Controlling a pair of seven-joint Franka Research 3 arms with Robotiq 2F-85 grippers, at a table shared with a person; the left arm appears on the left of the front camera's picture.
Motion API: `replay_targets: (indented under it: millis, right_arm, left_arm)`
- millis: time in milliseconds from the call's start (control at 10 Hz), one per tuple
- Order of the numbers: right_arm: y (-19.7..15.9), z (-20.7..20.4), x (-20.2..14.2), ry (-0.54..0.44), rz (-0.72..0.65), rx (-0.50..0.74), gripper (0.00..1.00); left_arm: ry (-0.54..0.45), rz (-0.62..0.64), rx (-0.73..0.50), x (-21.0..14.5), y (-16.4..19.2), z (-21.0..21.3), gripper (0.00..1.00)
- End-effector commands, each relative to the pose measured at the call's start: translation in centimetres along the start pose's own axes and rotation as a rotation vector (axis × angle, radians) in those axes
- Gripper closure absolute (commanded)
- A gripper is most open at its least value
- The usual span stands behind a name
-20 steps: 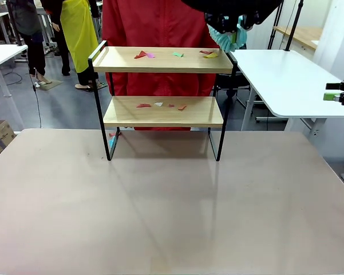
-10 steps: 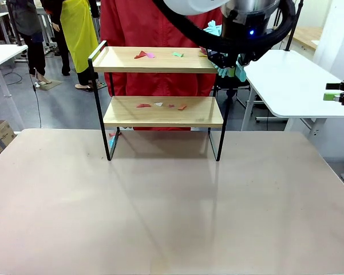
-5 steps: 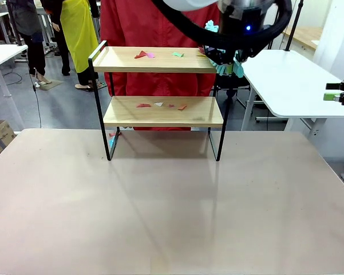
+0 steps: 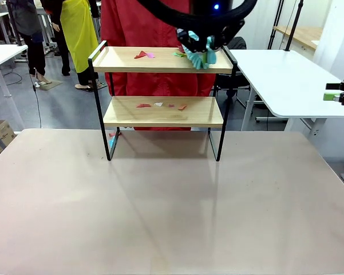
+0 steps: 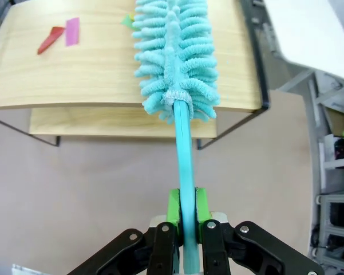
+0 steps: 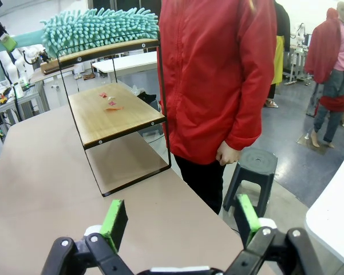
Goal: Clean the shelf.
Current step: Clean the specific section of the Shelf indicated by the human with the Duster.
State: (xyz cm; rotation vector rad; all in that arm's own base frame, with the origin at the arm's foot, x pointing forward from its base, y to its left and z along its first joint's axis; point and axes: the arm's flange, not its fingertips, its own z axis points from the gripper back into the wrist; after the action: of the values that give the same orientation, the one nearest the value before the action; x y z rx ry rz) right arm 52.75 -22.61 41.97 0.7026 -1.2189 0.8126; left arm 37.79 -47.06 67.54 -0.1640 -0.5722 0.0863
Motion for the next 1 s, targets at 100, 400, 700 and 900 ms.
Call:
replay_targets:
  millis: [100,400,700,900]
  right_arm:
    - [0.0,-0.1,0.2,0.0,0.004,0.0,0.0]
    - [0.0,-0.1,0.2,0.0,0.004,0.0,0.0]
    - [0.0,-0.1,0.2,0.0,0.004,0.0,0.0]
    - [0.0,-0.1,0.2,0.0,0.004,0.0,0.0]
  left_arm:
    - [0.003,-0.031,0.106,0.0,4.0,0.5,0.87]
    - [0.026,-0.055,0.171,0.3,6.9,-0.1,0.87]
    - [0.033,-0.056,0.206,0.8,10.6,-1.0,0.87]
    - [0.004,-0.046,0.275,1.5,13.2,-0.5,0.87]
